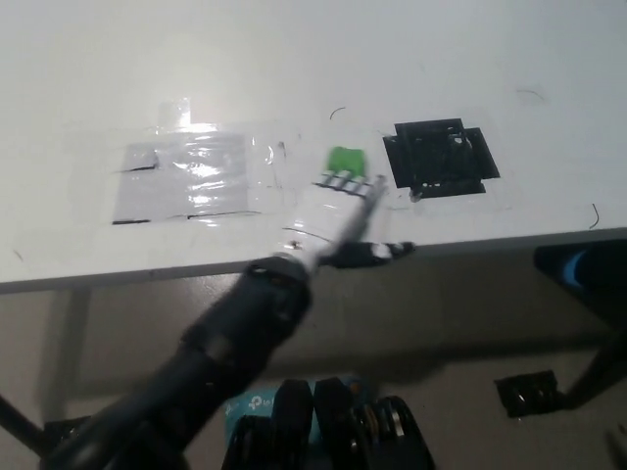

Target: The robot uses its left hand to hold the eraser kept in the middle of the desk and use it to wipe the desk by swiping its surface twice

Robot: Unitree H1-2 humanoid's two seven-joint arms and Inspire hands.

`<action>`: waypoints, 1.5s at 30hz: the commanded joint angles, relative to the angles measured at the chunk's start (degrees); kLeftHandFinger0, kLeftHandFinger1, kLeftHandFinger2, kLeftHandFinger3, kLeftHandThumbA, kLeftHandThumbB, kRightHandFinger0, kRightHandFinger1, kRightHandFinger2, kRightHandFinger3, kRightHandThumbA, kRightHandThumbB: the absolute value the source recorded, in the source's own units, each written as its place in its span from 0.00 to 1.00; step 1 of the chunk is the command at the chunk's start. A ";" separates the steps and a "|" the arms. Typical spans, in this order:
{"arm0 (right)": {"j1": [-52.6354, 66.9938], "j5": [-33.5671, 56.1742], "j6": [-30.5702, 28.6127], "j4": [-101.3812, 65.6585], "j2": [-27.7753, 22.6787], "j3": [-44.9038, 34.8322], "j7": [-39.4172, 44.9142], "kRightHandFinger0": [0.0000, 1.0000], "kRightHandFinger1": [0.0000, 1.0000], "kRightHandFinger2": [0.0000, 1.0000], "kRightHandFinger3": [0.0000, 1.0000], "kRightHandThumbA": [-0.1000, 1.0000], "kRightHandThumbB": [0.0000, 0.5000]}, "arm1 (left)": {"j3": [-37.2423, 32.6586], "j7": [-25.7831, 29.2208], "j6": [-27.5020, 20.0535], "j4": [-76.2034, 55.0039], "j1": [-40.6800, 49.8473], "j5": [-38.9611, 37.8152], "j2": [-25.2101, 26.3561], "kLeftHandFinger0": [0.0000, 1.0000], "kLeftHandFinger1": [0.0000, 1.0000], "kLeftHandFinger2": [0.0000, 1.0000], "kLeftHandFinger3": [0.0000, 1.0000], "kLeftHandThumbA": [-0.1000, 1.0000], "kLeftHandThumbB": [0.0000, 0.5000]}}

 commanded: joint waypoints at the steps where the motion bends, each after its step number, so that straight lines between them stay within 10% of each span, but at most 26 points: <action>1: 0.03 0.76 -3.11 -1.43 -0.66 -0.97 -0.62 1.00 1.00 1.00 1.00 1.00 0.22 | 2.54 -10.46 1.47 0.92 6.03 -4.47 5.80 1.00 1.00 1.00 1.00 1.00 0.78; 25: 0.15 1.55 -4.36 -0.97 -0.89 -2.25 -0.40 1.00 1.00 1.00 1.00 1.00 0.08 | 14.91 -9.40 3.06 -5.80 19.80 -8.78 17.76 1.00 1.00 1.00 1.00 1.00 0.60; 45: -0.14 1.33 -3.70 -1.87 -1.27 -2.36 -0.36 1.00 1.00 1.00 1.00 1.00 0.10 | 16.34 -8.97 1.19 -10.76 19.06 -9.84 16.26 1.00 1.00 1.00 1.00 1.00 0.59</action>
